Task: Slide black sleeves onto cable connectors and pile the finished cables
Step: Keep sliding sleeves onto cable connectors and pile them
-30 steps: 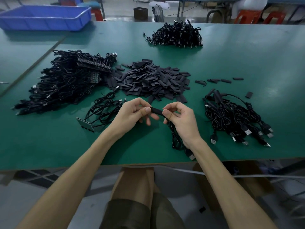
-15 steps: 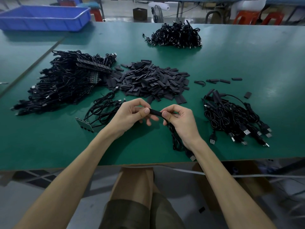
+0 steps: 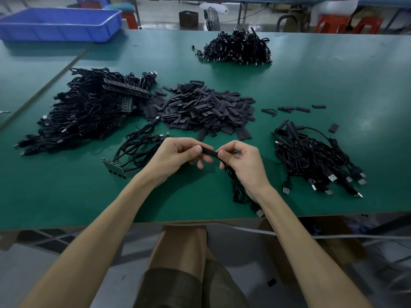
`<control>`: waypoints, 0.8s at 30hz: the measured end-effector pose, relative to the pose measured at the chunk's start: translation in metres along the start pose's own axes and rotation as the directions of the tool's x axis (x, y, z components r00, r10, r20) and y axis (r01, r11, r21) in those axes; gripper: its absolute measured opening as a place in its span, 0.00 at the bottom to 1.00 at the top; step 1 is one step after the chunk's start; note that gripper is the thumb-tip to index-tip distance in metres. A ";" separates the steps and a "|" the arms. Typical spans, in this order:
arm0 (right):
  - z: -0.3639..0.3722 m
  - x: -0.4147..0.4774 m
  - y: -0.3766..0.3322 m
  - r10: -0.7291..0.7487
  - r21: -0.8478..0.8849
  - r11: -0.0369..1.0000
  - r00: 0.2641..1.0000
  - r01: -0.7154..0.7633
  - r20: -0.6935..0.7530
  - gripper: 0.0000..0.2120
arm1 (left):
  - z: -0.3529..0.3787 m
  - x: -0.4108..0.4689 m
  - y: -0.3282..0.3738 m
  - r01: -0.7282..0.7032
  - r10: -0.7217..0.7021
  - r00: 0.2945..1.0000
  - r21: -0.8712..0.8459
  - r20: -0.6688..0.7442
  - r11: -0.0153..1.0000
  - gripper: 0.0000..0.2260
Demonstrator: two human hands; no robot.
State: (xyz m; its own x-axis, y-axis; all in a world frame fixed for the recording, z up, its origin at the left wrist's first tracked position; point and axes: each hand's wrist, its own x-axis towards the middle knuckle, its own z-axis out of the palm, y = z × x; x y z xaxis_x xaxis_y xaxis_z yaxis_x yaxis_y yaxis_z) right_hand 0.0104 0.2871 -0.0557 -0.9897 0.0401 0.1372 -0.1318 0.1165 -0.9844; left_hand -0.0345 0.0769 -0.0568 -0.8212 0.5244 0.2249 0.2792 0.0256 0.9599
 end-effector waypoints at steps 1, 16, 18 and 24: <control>0.000 0.000 0.000 0.001 0.001 1.000 1.000 -0.001 0.000 0.08 | 0.000 0.000 0.000 0.000 0.000 1.000 0.001 -0.004 1.000 0.10; 0.002 0.000 0.000 0.015 -0.023 1.000 1.000 -0.014 0.008 0.07 | 0.005 0.000 0.004 0.024 -0.020 0.997 0.051 -0.068 0.998 0.10; 0.002 -0.001 0.000 0.020 -0.021 1.000 1.000 -0.019 0.012 0.07 | 0.005 0.000 0.004 0.030 -0.026 0.997 0.053 -0.072 0.998 0.10; 0.004 -0.001 -0.001 0.028 -0.036 0.999 0.999 -0.027 0.028 0.04 | 0.005 0.000 0.004 0.052 -0.050 0.988 0.008 -0.148 0.999 0.09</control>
State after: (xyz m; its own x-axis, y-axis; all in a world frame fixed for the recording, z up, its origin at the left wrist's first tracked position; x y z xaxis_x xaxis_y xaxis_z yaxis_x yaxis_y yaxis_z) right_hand 0.0114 0.2832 -0.0557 -0.9942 0.0151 0.1064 -0.1029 0.1506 -0.9832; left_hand -0.0311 0.0810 -0.0535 -0.8987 0.3909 0.1991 0.2405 0.0595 0.9688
